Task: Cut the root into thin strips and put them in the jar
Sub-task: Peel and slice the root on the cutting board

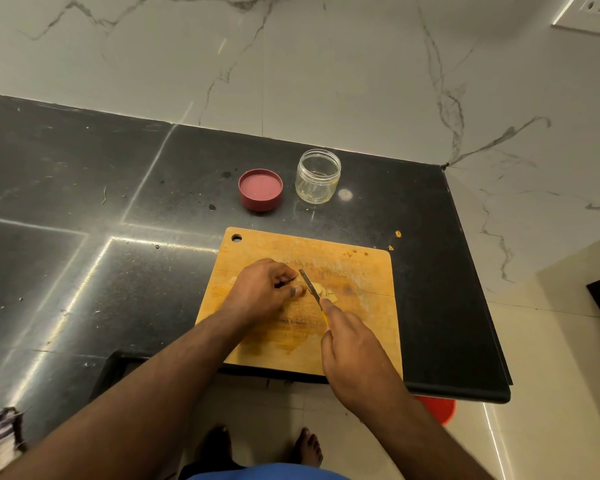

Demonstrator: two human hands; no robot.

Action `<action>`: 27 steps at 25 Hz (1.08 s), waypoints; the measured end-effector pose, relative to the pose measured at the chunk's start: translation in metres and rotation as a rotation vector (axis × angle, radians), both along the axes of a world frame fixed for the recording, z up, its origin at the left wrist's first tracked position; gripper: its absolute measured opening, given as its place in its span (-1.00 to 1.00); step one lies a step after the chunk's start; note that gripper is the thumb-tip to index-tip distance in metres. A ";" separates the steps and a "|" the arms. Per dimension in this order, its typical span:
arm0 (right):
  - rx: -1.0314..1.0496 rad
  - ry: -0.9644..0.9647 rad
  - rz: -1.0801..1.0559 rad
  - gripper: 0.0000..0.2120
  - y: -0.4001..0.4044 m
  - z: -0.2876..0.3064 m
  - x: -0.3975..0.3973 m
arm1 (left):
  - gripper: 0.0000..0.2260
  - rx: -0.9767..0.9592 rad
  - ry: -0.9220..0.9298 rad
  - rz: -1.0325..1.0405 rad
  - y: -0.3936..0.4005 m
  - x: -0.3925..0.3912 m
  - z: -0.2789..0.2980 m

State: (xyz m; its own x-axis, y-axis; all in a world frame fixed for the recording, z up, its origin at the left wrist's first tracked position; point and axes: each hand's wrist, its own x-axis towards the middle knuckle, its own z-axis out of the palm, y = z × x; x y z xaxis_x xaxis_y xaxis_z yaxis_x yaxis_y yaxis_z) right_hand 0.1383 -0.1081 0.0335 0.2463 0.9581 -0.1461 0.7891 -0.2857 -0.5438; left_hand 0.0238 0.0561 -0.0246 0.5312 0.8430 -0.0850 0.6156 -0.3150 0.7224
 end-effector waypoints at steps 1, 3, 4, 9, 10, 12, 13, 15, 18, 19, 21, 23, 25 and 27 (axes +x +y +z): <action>0.000 -0.017 0.007 -0.52 0.001 -0.001 0.000 | -0.68 0.000 -0.003 -0.002 0.000 0.000 0.000; -0.009 -0.042 0.011 -0.51 0.003 -0.003 0.000 | -0.69 0.000 -0.010 -0.003 0.000 0.000 0.000; -0.023 -0.054 0.011 -0.50 0.004 -0.003 -0.001 | -0.69 0.000 -0.014 -0.004 0.000 -0.001 0.000; -0.065 -0.082 0.044 -0.48 0.004 -0.005 -0.007 | -0.72 0.027 -0.005 -0.010 -0.002 0.000 0.000; -0.071 -0.086 0.046 -0.47 0.006 -0.005 -0.007 | -0.72 0.033 -0.004 -0.009 -0.002 0.000 0.000; -0.087 -0.090 0.043 -0.47 0.011 -0.006 -0.006 | -0.73 0.044 -0.001 -0.011 -0.002 0.000 -0.001; -0.090 -0.089 0.042 -0.47 0.012 -0.006 -0.005 | -0.73 0.048 -0.002 -0.011 -0.003 0.000 -0.001; -0.090 -0.083 0.046 -0.46 0.009 -0.005 -0.005 | -0.72 0.054 -0.004 -0.005 -0.003 0.000 -0.002; -0.083 -0.086 0.063 -0.46 0.005 -0.004 -0.005 | -0.72 0.061 0.002 -0.003 -0.004 0.001 -0.002; -0.082 -0.089 0.067 -0.46 0.008 -0.005 -0.005 | -0.72 0.065 0.005 -0.004 -0.003 0.001 -0.002; -0.085 -0.087 0.068 -0.46 0.017 -0.008 -0.002 | -0.72 0.074 0.015 -0.009 -0.003 0.001 -0.002; -0.084 -0.078 0.066 -0.47 0.020 -0.010 0.000 | -0.73 0.076 0.021 -0.016 -0.002 0.001 -0.001; -0.069 -0.075 0.066 -0.48 0.014 -0.010 0.001 | -0.74 0.072 0.025 -0.022 -0.002 0.002 0.000; -0.057 -0.058 0.068 -0.48 0.011 -0.010 0.001 | -0.75 0.067 0.027 -0.022 -0.002 0.002 0.000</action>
State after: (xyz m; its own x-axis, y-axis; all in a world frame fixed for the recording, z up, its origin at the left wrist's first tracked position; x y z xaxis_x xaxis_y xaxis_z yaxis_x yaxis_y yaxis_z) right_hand 0.1393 -0.0968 0.0233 0.1905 0.9634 -0.1885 0.8372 -0.2597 -0.4812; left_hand 0.0253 0.0538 -0.0244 0.5481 0.8353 -0.0431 0.6266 -0.3759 0.6827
